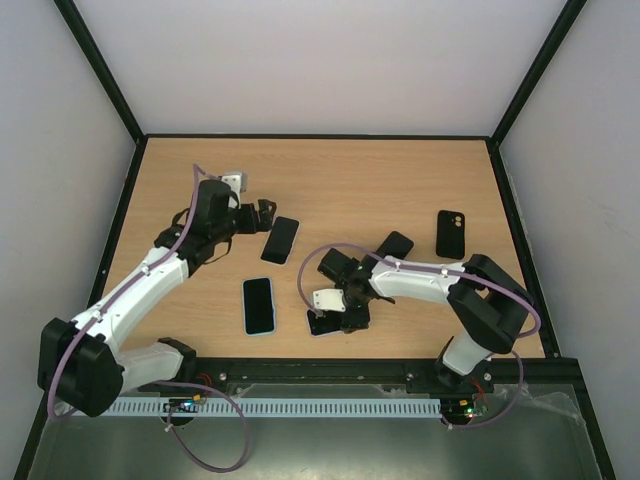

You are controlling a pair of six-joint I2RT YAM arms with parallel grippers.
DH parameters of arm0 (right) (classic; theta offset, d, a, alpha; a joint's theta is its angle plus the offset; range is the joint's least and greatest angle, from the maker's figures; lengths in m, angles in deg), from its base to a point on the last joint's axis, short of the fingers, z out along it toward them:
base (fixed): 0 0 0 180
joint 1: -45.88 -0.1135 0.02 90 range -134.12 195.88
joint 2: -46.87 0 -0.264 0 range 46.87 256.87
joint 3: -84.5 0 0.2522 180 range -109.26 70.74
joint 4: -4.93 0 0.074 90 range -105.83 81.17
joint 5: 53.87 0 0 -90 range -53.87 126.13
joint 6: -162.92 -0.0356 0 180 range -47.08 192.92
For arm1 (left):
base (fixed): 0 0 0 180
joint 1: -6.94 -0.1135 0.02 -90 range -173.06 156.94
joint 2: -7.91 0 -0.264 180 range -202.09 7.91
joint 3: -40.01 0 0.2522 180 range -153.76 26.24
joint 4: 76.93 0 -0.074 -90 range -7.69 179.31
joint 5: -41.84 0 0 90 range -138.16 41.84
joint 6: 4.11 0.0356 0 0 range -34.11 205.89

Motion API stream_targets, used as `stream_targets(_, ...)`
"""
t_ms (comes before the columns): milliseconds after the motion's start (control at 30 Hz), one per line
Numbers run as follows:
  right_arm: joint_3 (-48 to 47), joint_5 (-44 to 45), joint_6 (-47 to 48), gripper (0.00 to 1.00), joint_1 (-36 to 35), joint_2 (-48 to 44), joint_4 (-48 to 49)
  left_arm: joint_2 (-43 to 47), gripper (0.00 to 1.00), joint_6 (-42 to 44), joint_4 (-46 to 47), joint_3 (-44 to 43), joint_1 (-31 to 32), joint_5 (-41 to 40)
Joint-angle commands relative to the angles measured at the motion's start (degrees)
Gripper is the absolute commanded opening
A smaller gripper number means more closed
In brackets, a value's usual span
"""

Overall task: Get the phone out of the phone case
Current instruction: Pick up the phone at the center of the board.

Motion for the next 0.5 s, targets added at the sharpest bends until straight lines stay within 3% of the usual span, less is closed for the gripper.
stream_targets(0, 2.61, 1.72, -2.88, 0.64, -1.07, 1.31, 0.93, -1.3, 0.99, -3.08, -0.78, -1.06, -0.48, -2.56)
stream_targets(67, 2.58, 2.95, -4.17, 0.52, -1.06, 0.88, 1.33, -1.35, 0.99, -5.28, -1.38, -1.27, -0.48, -2.71)
stream_targets(233, 2.27, 6.36, -8.36, 0.41, -0.73, -6.73, 2.32, -0.2, 0.99, -10.92, -2.48, -0.4, -0.48, -2.44)
stream_targets(333, 0.06, 2.11, -11.64, 0.32, 2.52, -12.56, 1.35, 0.38, 0.99, -14.4, 0.17, 1.84, -0.48, -2.24)
stream_targets(467, -1.94, -4.07, -18.5, 0.22, 10.71, -17.25, 5.17, 1.87, 0.89, -19.87, 10.87, 7.63, -0.05, 4.04)
